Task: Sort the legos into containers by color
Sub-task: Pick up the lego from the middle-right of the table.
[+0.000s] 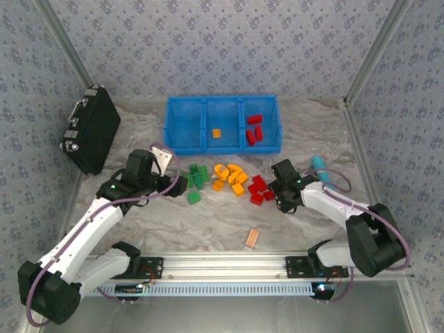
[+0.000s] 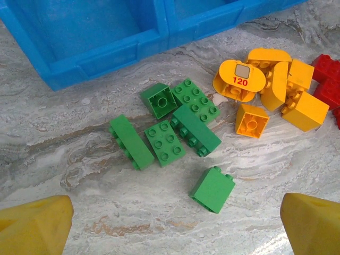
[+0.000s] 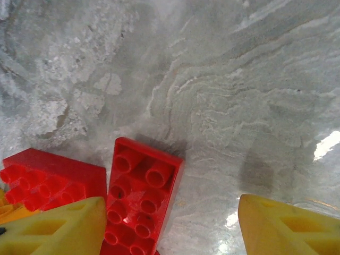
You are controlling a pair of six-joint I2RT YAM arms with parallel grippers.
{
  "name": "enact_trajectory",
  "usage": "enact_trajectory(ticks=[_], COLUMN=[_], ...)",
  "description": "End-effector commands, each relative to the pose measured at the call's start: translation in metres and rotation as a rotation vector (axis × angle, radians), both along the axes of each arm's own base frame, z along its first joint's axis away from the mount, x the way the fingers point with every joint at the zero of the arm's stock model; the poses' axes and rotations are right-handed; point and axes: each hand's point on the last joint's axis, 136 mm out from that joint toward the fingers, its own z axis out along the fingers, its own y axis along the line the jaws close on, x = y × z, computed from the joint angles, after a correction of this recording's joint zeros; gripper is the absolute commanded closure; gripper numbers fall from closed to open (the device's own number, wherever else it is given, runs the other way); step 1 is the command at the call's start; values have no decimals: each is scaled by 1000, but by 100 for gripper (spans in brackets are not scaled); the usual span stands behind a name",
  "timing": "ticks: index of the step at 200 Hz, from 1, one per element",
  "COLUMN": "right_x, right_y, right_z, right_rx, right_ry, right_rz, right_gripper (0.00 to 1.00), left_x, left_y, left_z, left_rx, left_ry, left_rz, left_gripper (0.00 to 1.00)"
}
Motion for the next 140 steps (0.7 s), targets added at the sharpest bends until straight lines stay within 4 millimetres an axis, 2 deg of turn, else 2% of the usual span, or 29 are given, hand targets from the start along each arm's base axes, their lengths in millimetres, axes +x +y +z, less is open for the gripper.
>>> enact_trajectory(ticks=[1, 43, 66, 102, 140], right_x=[8, 15, 17, 15, 15], right_y=[7, 9, 9, 10, 9], right_z=[2, -2, -8, -21, -25], right_rx=[17, 2, 2, 3, -14], right_ry=[0, 16, 36, 71, 86], right_rz=[-20, 3, 12, 32, 75], right_gripper=[32, 34, 38, 48, 59], left_x=[0, 1, 2, 10, 24], left_y=[2, 3, 6, 3, -6], left_z=[8, 24, 43, 90, 144], left_rx=[16, 25, 59, 69, 86], left_ry=[-40, -56, -77, -127, -171], left_rz=[-14, -13, -26, -41, -85], left_gripper=[0, 0, 0, 0, 0])
